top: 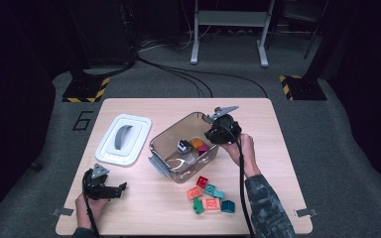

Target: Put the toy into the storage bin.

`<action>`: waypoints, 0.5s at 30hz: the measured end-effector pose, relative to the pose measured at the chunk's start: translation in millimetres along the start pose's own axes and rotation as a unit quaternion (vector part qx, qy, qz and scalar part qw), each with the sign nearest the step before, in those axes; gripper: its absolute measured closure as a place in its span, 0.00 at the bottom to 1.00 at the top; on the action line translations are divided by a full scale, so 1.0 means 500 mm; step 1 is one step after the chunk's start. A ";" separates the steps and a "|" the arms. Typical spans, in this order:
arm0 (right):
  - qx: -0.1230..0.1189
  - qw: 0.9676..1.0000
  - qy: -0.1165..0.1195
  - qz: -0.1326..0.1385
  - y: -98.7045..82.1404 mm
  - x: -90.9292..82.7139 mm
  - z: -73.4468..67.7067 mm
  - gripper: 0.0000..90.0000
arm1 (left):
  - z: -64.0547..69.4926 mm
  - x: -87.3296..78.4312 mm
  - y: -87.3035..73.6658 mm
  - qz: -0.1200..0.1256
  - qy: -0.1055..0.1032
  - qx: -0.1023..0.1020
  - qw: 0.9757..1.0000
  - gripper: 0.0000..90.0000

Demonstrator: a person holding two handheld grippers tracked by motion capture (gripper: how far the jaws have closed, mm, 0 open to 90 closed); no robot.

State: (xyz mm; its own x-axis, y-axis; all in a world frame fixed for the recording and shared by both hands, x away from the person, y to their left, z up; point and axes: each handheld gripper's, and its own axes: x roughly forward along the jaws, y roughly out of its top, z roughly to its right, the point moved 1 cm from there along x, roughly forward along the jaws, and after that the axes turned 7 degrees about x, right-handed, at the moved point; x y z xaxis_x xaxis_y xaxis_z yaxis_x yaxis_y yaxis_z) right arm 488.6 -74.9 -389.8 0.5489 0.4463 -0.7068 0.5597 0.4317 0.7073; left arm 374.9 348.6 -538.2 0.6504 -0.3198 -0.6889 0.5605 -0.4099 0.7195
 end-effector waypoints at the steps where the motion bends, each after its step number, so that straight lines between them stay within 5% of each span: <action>1: -0.006 1.000 -0.002 0.002 -0.001 0.001 0.001 0.65 | 0.000 0.000 0.000 0.000 0.000 0.000 1.000 0.02; 3: 0.008 1.000 -0.001 0.000 -0.003 0.001 -0.002 0.65 | 0.000 0.000 0.000 0.000 0.000 0.000 1.000 0.02; 15: -0.016 1.000 -0.006 -0.015 -0.006 0.017 -0.005 0.64 | 0.000 0.000 0.000 0.000 0.000 0.000 1.000 0.02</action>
State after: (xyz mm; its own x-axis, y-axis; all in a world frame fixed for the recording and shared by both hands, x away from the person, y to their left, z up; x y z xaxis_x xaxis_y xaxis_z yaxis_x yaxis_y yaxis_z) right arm 490.1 -70.3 -397.7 0.5398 0.4227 -0.7280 0.5569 0.4692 0.6854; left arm 374.8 348.6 -538.3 0.6509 -0.3198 -0.6886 0.5604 -0.4095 0.7199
